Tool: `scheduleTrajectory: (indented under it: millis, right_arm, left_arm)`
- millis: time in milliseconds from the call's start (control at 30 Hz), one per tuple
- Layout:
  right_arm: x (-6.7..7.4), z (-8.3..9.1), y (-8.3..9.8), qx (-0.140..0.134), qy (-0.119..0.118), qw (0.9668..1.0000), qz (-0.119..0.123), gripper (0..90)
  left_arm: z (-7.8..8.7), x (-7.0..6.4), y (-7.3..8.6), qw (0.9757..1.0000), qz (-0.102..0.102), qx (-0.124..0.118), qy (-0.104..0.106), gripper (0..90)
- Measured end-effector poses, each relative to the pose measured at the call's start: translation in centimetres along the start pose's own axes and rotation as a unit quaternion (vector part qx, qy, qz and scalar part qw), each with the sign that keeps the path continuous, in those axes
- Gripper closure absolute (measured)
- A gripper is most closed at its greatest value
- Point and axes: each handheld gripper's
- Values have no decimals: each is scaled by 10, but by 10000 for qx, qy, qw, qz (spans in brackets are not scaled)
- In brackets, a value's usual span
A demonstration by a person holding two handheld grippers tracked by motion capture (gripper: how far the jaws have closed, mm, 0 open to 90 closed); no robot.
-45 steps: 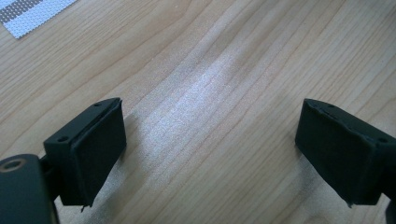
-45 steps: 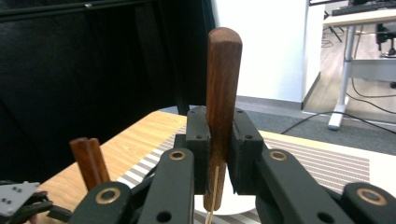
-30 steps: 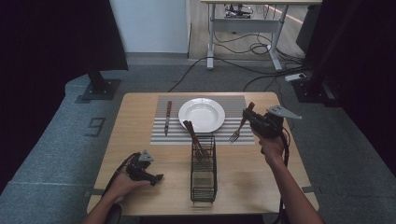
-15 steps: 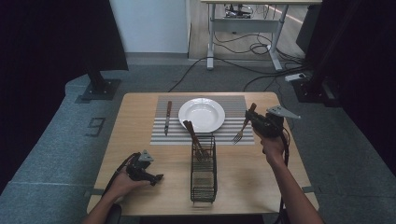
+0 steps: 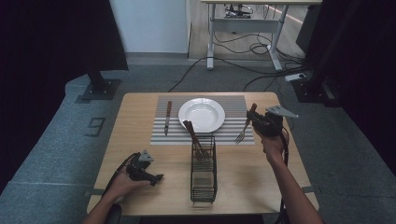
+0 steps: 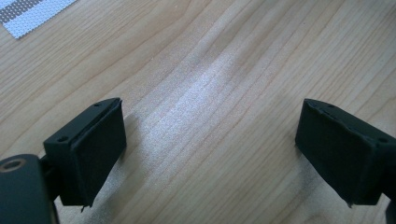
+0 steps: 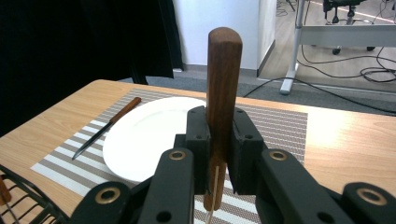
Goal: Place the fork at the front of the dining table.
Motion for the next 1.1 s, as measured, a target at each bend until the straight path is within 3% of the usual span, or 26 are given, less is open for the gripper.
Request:
scheduleTrajectory:
  millis: [333, 833, 1100]
  right_arm:
    - [-4, -13, 3, 143, 114, 9998, 52, 801]
    - [-23, -35, 10, 436, 395, 9983, -43, 801]
    - [-20, -48, 8, 557, 475, 9973, 88, 801]
  left_arm:
    - [0, 0, 0, 10000, -2, -11, 1, 85]
    - [-1, 1, 0, 10000, 17, -57, -7, 85]
    - [-1, 1, 0, 10000, 18, -58, -7, 85]
Point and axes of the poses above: each handheld gripper's, and its own axes: z roughly backward along the jaws, y roughly out of its underside, x roughly to its left, and after that the axes turned 2 degrees about x, right-handed
